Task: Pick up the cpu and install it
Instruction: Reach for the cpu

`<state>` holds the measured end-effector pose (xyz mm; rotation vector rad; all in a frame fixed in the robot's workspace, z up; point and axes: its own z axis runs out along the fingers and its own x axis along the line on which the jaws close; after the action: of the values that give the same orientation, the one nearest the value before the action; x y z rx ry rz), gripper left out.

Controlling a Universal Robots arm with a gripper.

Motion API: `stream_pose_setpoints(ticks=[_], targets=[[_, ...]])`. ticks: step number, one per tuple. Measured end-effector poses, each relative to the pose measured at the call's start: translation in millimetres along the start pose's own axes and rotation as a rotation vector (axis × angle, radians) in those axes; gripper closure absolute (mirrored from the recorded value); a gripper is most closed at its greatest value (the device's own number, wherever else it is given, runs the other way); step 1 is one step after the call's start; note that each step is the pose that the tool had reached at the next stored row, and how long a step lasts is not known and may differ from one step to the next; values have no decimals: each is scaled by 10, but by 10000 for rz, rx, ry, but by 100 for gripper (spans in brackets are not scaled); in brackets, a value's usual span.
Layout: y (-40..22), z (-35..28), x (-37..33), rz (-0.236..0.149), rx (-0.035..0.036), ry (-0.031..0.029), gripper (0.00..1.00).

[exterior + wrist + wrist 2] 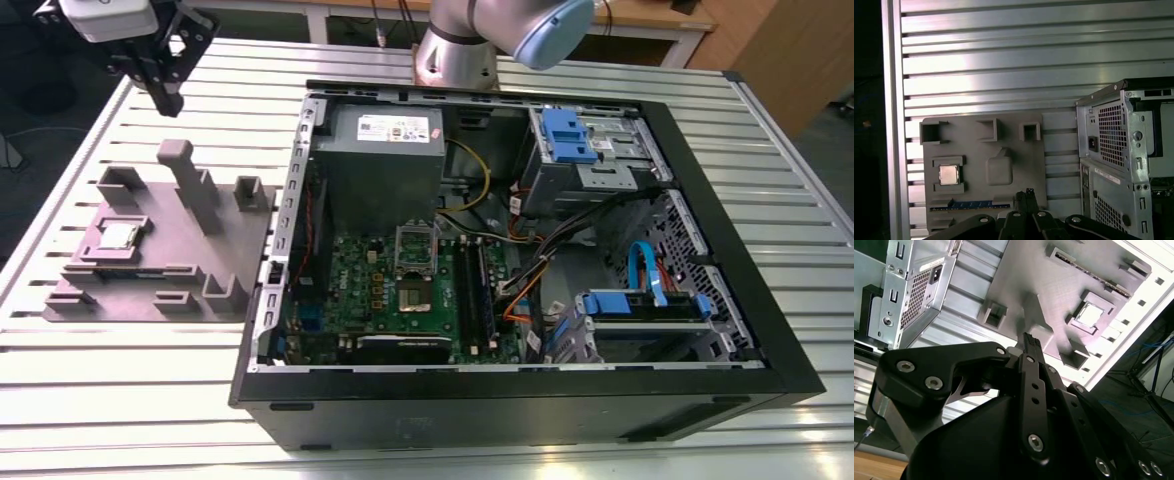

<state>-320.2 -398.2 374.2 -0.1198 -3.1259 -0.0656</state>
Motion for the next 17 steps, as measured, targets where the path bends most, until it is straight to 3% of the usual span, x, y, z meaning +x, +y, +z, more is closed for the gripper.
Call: stream_pose_setpoints(ticks=[17], targets=[[-8,12,100,0,0,7,90]])
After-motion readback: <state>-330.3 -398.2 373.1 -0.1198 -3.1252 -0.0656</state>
